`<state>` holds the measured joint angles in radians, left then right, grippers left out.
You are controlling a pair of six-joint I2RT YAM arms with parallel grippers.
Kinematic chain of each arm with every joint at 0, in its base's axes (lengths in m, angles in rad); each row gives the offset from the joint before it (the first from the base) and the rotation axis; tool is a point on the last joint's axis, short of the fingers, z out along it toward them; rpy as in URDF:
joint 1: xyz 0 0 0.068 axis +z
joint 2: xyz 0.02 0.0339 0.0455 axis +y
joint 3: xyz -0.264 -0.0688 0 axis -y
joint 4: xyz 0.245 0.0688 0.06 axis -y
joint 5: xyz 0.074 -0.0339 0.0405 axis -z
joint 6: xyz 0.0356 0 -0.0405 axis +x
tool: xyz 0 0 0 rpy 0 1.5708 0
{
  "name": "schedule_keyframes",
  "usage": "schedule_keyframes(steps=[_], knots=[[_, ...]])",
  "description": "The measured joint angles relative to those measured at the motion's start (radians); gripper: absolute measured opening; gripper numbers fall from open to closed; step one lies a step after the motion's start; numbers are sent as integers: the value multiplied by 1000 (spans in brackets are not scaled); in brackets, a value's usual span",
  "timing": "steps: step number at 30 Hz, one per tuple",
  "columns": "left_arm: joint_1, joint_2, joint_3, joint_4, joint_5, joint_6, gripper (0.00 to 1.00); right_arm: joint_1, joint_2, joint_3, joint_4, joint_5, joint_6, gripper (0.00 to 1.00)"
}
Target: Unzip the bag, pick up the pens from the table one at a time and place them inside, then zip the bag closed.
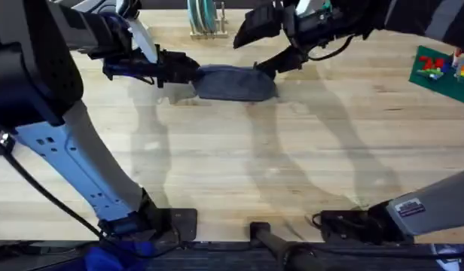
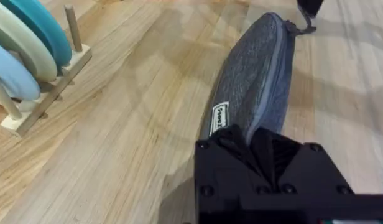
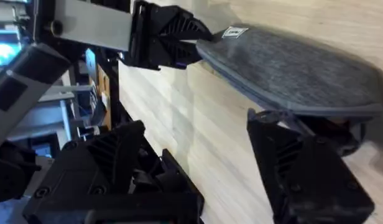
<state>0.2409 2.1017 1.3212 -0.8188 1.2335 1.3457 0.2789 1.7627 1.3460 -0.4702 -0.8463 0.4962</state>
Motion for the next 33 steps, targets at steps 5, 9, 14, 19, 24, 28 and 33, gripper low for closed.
schedule_keyframes(steps=[5, 9, 14, 19, 24, 28, 33], knots=[[0, 0, 0, 0, 0, 0, 41, 26, 0, 0, -1, 0, -7, 996], [0, 0, 0, 0, 0, 0, 41, 41, 0, 0, -17, 0, -10, 996], [0, 0, 0, 0, 0, 0, 41, 62, 0, 0, -65, 0, -34, 996], [0, 0, 0, 0, 0, 0, 41, 86, 0, 0, -91, 1, -74, 996], [0, 0, 0, 0, 0, 0, 41, 107, 0, 0, -106, 35, -95, 996], [0, 0, 0, 0, 0, 0, 41, 109, -21, 0, -161, 80, -104, 996], [0, 0, 0, 1, 0, 0, 41, 111, -91, 0, -216, 148, -109, 996]])
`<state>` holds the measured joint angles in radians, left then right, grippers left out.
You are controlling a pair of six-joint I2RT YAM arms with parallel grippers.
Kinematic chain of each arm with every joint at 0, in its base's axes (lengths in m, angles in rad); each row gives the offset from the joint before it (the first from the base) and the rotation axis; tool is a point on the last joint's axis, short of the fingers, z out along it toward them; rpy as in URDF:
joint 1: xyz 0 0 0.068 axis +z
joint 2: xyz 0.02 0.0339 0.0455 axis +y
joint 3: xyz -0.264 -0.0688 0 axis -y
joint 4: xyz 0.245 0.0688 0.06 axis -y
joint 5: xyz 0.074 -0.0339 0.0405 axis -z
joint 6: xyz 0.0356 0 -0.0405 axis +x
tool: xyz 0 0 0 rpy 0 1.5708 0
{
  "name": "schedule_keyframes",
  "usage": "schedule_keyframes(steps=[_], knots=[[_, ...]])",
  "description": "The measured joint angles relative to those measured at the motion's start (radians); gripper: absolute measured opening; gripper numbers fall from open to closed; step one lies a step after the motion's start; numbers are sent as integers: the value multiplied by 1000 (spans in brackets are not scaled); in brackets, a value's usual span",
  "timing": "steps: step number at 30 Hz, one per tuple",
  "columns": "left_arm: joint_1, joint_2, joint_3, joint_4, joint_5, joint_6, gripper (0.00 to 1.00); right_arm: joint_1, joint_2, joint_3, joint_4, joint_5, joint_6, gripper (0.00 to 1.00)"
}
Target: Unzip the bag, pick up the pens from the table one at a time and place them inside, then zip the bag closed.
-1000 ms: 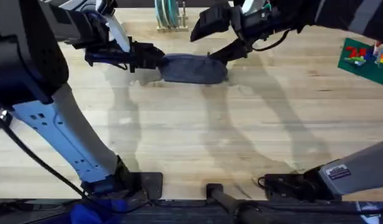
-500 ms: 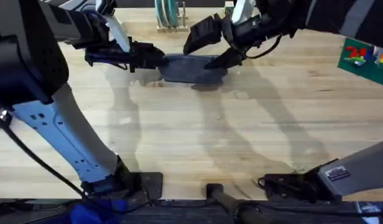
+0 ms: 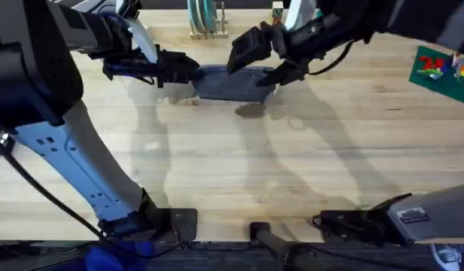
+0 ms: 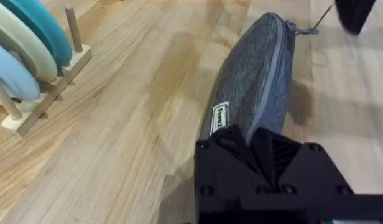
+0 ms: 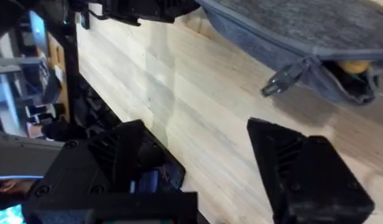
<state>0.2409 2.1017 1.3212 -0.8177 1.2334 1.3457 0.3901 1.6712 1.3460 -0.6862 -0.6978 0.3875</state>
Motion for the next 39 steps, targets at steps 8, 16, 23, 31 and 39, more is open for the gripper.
schedule_keyframes(steps=[8, 16, 23, 31, 39], knots=[[0, 0, 0, 3, 0, 0, 41, 10, -34, 12, -132, 110, 1, 996], [0, 0, 0, 3, 0, 0, 41, 76, -35, 127, -299, 309, -9, 995], [0, 0, 0, 3, 0, -7, 41, 138, -35, 163, -400, 484, -26, 996], [0, 0, 0, 3, 0, -17, 41, 204, -47, 163, -424, 628, -9, 996], [0, 0, 0, 3, 0, -23, 41, 235, -134, 163, -439, 709, 26, 997]])
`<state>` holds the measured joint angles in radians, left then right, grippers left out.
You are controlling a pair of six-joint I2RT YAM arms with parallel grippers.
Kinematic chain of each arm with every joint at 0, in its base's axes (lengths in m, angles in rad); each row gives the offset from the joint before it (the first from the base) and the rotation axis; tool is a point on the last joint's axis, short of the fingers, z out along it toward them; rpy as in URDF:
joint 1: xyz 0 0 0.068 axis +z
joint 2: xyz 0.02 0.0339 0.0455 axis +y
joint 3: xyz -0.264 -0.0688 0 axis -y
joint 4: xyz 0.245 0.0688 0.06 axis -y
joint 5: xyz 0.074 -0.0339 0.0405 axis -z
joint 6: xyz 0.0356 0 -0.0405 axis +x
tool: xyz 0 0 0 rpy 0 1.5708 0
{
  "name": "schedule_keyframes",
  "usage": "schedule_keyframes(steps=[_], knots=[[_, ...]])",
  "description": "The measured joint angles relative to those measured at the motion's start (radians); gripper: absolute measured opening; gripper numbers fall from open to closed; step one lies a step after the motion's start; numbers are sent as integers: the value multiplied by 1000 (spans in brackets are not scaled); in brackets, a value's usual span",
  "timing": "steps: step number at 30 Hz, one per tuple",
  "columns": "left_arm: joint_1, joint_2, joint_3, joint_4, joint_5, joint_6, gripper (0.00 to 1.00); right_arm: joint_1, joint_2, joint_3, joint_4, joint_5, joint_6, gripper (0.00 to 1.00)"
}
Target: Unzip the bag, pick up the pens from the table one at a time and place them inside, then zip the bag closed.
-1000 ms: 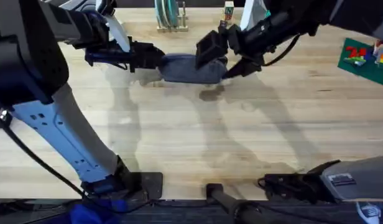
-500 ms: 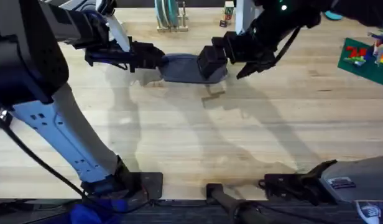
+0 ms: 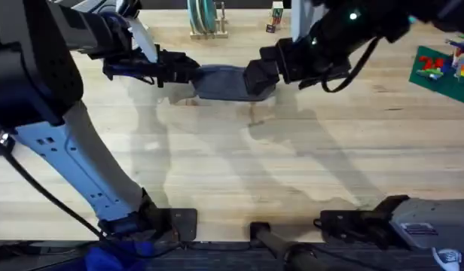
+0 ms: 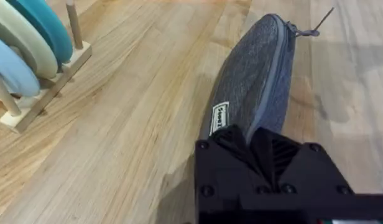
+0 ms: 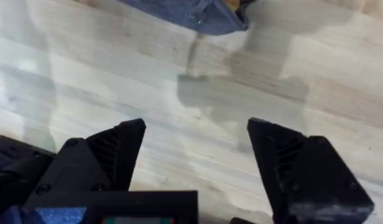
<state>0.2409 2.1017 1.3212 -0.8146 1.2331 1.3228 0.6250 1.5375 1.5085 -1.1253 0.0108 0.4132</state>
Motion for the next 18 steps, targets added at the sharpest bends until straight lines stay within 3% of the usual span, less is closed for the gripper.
schedule_keyframes(steps=[11, 18], knots=[[0, 0, 0, 0, 0, -3, 41, 35, -22, 2, 14, 73, 7, 998], [0, 0, 0, 0, 0, -4, 41, 35, -22, 2, 73, 79, -70, 996]])
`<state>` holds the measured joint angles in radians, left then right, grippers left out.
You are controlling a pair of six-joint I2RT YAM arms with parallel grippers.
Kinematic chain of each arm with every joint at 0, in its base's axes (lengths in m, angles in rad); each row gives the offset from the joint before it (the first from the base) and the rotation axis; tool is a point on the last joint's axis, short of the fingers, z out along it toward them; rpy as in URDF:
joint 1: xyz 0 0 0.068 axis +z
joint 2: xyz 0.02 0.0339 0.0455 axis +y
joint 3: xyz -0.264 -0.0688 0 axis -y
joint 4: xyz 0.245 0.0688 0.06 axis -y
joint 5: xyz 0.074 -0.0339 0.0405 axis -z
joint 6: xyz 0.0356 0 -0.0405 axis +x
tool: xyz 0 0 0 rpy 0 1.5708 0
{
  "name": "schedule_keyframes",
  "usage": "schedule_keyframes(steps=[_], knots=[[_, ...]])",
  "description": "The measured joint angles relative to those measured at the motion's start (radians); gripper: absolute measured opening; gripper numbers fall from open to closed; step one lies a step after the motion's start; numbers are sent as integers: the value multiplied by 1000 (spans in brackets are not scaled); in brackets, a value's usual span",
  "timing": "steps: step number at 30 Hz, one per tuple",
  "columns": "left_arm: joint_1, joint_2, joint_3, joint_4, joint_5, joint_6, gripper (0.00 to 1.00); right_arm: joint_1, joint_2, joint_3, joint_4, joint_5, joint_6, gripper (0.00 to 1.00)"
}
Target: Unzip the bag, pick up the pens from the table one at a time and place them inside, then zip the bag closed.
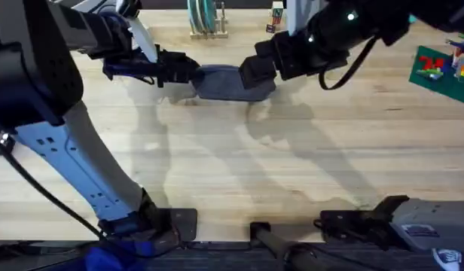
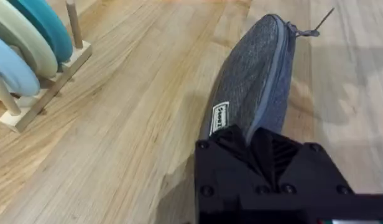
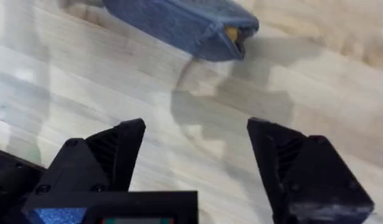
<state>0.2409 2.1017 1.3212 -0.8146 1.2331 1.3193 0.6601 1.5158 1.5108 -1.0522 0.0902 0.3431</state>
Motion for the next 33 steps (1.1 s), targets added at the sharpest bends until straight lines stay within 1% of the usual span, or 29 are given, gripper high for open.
schedule_keyframes(steps=[5, 10, 16, 27, 33], knots=[[0, 0, 0, 0, 0, 0, 41, 0, 0, 0, 43, 1, -65, 997], [0, 0, 0, 0, 0, 0, 41, 0, 5, 0, 61, 2, -181, 997], [0, 0, 0, 0, 0, 0, 41, 0, 41, 1, 94, 4, -299, 997], [0, 0, 0, 0, 0, 0, 41, 0, 55, 1, 134, 4, -353, 997], [0, 0, 0, 0, 0, -3, 41, 0, 109, 1, 149, 16, -347, 996]])
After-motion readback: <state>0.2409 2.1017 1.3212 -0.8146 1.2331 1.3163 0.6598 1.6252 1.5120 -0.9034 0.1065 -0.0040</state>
